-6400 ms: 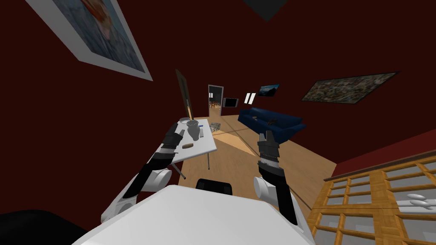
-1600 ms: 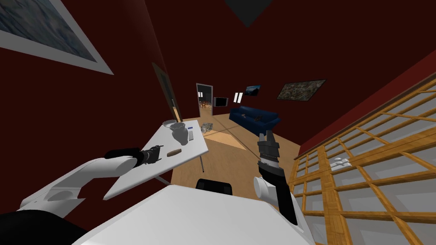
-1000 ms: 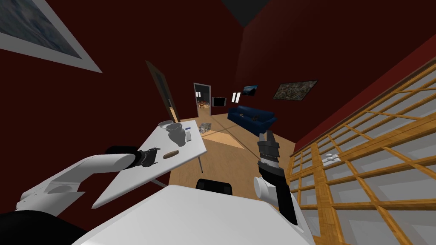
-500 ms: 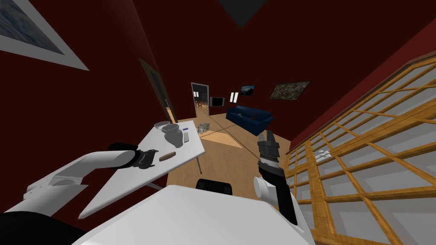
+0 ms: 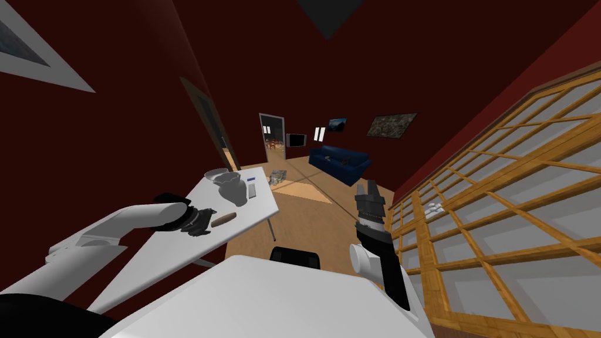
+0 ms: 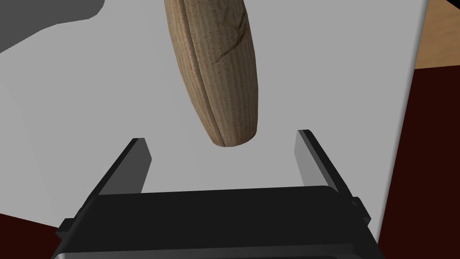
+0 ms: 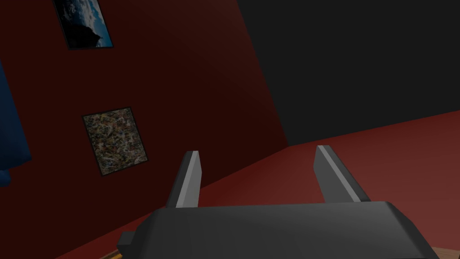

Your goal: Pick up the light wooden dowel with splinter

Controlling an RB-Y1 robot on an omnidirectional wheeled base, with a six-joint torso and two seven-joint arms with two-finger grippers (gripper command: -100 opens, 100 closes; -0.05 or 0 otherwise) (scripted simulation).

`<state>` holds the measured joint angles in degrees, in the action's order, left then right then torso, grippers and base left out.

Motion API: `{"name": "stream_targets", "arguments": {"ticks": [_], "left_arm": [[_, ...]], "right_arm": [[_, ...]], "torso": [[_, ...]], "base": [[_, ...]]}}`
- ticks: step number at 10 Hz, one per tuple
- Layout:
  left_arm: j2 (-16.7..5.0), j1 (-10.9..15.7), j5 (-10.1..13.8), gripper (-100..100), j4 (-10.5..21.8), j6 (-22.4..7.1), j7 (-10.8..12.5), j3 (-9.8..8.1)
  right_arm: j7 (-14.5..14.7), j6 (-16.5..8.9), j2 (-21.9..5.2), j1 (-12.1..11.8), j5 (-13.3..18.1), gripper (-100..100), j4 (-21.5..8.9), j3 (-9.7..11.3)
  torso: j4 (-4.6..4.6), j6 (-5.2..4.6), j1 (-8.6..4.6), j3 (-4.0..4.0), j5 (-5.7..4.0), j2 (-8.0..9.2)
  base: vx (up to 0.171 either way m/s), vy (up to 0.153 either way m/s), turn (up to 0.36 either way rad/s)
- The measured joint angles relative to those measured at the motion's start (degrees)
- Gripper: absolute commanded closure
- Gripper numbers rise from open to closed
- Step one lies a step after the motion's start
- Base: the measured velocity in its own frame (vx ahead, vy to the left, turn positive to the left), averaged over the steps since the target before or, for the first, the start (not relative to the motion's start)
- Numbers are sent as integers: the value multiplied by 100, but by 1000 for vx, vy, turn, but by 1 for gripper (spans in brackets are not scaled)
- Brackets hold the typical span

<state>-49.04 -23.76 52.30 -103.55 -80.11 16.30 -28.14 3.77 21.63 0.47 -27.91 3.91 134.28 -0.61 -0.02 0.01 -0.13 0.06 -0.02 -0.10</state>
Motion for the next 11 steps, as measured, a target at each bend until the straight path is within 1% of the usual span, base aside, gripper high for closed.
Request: {"name": "stream_targets", "arguments": {"ticks": [2,3,4,5,6,7,8,9,10,11], "left_arm": [[-58,111,128,-100,183,-247,-17,-1],[-59,115,134,0,192,-268,-20,0],[-59,115,133,-100,190,-266,-20,0],[-69,279,119,-100,284,-251,-5,159],[-89,420,134,-100,332,-254,2,280],[-117,582,149,-100,482,-225,-30,412],[-111,710,144,-100,539,-197,-41,544],[-98,861,110,-100,595,-173,-32,697],[-101,1066,83,-100,790,-113,-54,892],[-90,1178,81,-100,823,-71,-71,1039]], "right_arm": [[0,0,0,0,0,0,0,0],[0,0,0,0,0,0,0,0],[0,0,0,0,0,0,0,0],[0,0,0,-1,0,0,0,-1],[0,0,0,0,0,0,0,-1],[0,0,0,-1,0,0,0,-1],[0,0,0,0,0,0,0,0],[0,0,0,0,0,0,0,0],[0,0,0,-1,0,0,0,-1],[0,0,0,0,0,0,0,0]], "torso": [[-1,1,-1,2,0,-4],[0,3,5,-1,1,3],[2,3,9,-4,2,8],[2,7,12,-5,4,9],[2,3,11,-5,3,9],[2,8,13,-6,3,10],[2,1,11,-6,3,10],[2,0,11,-5,3,9],[2,9,15,-5,4,9],[2,1,11,-5,3,9]], "base": [[26,-23,-38],[0,0,0],[2,3,236],[2,-3,168],[2,1,257],[2,-3,123],[0,-1,-19],[0,7,294],[2,-4,132],[1,-3,-51]]}}
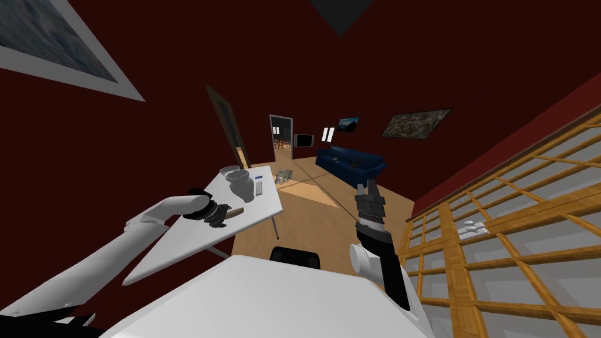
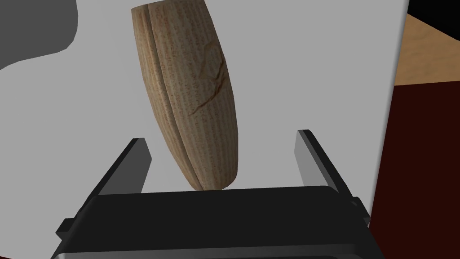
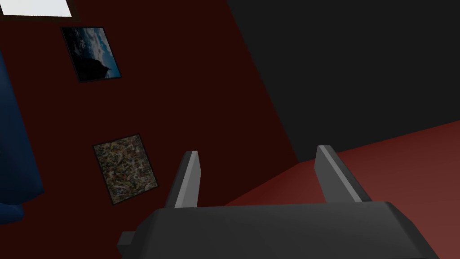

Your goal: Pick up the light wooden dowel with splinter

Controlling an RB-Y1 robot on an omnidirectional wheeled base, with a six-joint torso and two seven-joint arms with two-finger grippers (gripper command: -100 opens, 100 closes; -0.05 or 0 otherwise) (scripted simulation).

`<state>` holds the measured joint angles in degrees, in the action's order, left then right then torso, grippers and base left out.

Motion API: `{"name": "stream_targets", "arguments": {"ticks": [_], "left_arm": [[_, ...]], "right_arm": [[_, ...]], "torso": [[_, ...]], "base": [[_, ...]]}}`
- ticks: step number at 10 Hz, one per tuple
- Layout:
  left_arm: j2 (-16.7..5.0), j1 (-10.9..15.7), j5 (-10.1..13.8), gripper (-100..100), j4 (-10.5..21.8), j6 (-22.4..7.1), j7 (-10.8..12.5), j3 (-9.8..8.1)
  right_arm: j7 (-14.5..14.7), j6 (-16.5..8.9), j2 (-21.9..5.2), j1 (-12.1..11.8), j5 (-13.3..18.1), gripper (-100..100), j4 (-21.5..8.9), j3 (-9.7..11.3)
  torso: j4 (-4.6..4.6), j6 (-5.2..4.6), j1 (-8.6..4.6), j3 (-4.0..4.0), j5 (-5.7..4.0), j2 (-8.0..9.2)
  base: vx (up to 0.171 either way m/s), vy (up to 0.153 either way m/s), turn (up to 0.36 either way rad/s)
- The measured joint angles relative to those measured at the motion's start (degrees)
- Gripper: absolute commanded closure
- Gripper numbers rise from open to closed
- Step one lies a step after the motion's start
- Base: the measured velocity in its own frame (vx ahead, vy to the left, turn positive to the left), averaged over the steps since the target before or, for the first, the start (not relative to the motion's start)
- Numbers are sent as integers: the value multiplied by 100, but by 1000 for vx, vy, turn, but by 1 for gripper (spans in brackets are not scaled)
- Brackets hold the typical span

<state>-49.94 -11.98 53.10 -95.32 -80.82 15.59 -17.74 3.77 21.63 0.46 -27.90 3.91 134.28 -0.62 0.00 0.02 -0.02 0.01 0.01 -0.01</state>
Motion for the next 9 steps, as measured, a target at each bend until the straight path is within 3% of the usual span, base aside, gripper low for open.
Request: {"name": "stream_targets", "arguments": {"ticks": [1,5,9], "left_arm": [[-3,108,-3,-100,51,15,-11,91],[-59,779,-14,-100,473,104,-34,744],[-66,1300,-38,-100,710,187,-49,1236]], "right_arm": [[0,0,0,0,0,0,0,0],[0,0,0,0,0,0,0,0],[0,0,0,0,0,0,0,0]], "torso": [[0,-1,-1,0,-1,0],[0,0,0,0,1,-1],[-8,8,18,4,10,0]], "base": [[1,6,255],[1,-1,124],[1,0,149]]}}
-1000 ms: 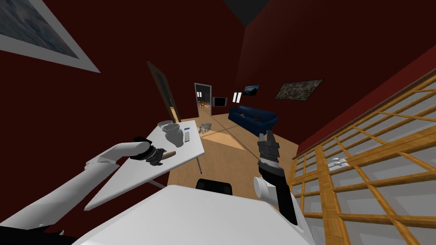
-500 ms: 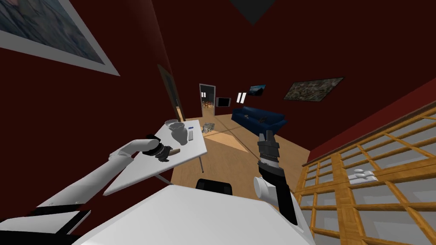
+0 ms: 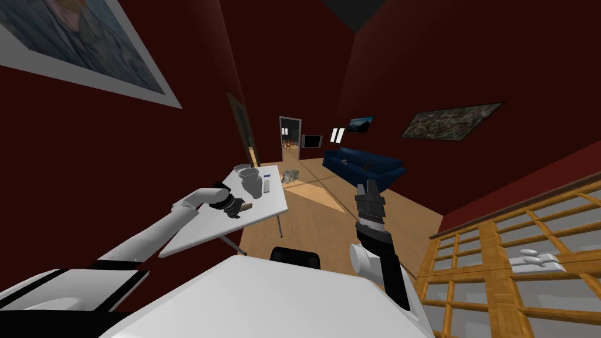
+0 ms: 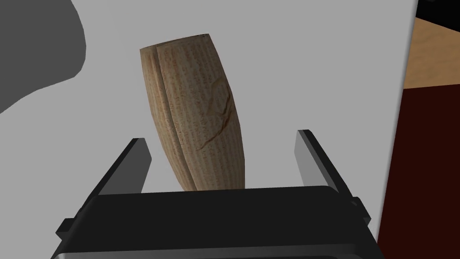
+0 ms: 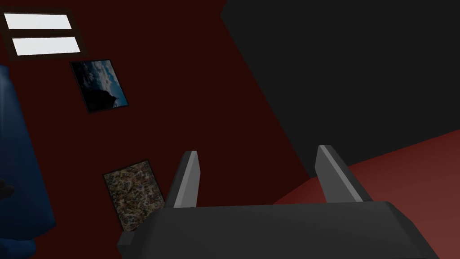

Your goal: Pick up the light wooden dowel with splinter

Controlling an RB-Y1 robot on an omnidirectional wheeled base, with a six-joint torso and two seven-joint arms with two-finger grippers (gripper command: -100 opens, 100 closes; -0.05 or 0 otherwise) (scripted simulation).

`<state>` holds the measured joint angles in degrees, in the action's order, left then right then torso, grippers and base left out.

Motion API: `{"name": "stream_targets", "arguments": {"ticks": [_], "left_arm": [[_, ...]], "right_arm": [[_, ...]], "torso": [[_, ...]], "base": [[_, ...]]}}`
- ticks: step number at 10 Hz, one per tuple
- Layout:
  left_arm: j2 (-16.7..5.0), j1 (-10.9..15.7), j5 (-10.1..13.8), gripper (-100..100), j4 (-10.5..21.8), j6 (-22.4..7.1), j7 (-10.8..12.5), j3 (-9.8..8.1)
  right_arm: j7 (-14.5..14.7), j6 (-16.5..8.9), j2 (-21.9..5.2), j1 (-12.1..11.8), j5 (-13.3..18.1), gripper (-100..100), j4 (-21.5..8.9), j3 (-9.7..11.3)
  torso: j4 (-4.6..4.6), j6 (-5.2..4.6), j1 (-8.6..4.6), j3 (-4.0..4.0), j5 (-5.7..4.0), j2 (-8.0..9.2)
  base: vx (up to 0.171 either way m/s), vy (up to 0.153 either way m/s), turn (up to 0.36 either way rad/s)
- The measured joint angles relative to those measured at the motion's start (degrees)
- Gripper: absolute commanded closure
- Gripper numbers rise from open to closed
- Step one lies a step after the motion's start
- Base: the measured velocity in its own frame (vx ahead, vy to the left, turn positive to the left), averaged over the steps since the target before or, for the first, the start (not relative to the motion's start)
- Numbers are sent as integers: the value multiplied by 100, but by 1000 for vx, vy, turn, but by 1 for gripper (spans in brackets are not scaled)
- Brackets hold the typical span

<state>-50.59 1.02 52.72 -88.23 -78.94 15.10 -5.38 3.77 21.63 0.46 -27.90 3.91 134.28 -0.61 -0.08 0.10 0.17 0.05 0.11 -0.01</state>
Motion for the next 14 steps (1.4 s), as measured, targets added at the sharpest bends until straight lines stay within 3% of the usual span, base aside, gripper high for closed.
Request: {"name": "stream_targets", "arguments": {"ticks": [3,10,11,12,14], "left_arm": [[-36,423,-4,-100,225,40,-12,384],[-64,1564,-67,-100,937,252,-76,1492],[-82,1666,-56,-100,948,248,-81,1555],[-83,1676,-54,100,946,244,-80,1560],[-84,1674,-53,100,948,243,-77,1557]], "right_arm": [[0,0,0,0,0,0,0,0],[0,0,0,0,0,0,0,0],[0,0,0,0,0,0,0,0],[0,0,0,0,0,0,0,0],[0,0,0,0,0,0,0,0]], "torso": [[0,0,2,0,0,0],[0,2,3,0,1,0],[0,-1,2,-1,0,1],[0,1,3,-1,1,2],[-1,-2,5,0,2,0]], "base": [[1,1,130],[1,-1,126],[1,0,-12],[0,0,0],[0,0,0]]}}
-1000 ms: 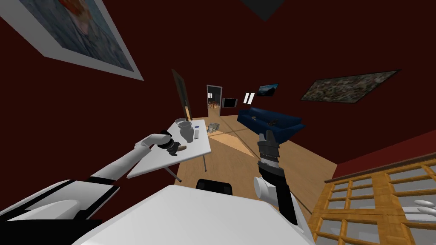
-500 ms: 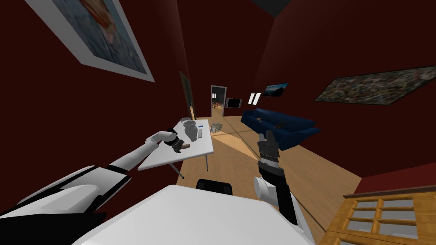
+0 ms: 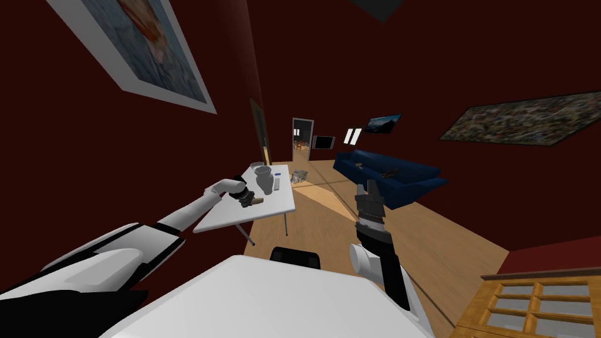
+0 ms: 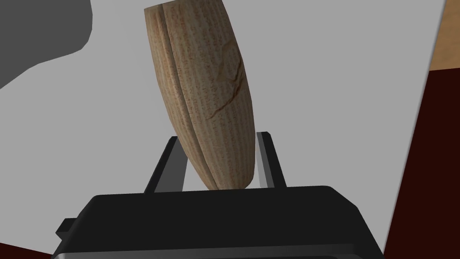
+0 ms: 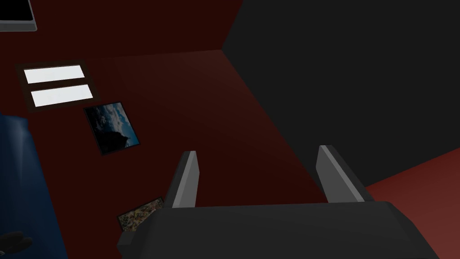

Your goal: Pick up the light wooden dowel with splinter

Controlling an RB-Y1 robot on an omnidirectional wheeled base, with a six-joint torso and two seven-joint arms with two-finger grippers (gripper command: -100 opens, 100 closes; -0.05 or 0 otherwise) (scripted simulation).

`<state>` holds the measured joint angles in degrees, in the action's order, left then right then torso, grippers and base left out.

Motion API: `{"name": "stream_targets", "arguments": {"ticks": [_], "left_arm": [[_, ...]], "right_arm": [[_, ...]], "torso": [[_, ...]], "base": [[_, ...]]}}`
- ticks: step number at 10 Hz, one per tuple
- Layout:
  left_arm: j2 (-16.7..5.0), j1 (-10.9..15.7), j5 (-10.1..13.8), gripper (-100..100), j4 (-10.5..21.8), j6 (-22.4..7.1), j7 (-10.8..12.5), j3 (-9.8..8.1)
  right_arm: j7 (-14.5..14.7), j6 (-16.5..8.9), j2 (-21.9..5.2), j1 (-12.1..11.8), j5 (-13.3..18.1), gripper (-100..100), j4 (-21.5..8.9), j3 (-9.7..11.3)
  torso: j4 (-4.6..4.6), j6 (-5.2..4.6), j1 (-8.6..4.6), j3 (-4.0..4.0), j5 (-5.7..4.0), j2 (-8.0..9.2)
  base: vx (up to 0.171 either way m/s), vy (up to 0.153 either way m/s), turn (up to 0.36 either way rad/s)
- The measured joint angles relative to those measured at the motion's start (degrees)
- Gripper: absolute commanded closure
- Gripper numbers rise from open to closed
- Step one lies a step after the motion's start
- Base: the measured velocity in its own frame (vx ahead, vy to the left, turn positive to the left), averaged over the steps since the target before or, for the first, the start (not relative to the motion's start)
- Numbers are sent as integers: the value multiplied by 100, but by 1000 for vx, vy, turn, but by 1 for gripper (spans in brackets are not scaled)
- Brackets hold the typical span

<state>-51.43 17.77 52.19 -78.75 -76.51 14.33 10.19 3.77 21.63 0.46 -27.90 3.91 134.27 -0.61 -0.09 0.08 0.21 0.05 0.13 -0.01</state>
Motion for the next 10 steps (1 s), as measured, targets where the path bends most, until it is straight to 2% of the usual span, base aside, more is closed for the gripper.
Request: {"name": "stream_targets", "arguments": {"ticks": [2,3,4,8,10], "left_arm": [[0,0,0,100,-1,1,-1,1],[1,0,0,0,-1,1,-3,2],[1,0,0,100,-1,1,-3,2],[29,-613,37,100,-412,-128,30,-632],[79,-958,28,100,-601,-141,25,-966]], "right_arm": [[0,0,0,0,0,0,0,0],[0,0,0,0,0,0,0,0],[0,0,0,0,0,0,0,0],[0,0,0,0,0,0,0,0],[0,0,0,0,0,0,0,0]], "torso": [[0,1,0,1,0,-1],[0,2,0,0,0,-1],[0,2,0,0,0,-1],[-1,-2,-4,1,-1,-2],[-4,0,-1,3,2,-2]], "base": [[0,0,0],[0,0,0],[-1,-1,-230],[-2,2,-209],[2,0,-52]]}}
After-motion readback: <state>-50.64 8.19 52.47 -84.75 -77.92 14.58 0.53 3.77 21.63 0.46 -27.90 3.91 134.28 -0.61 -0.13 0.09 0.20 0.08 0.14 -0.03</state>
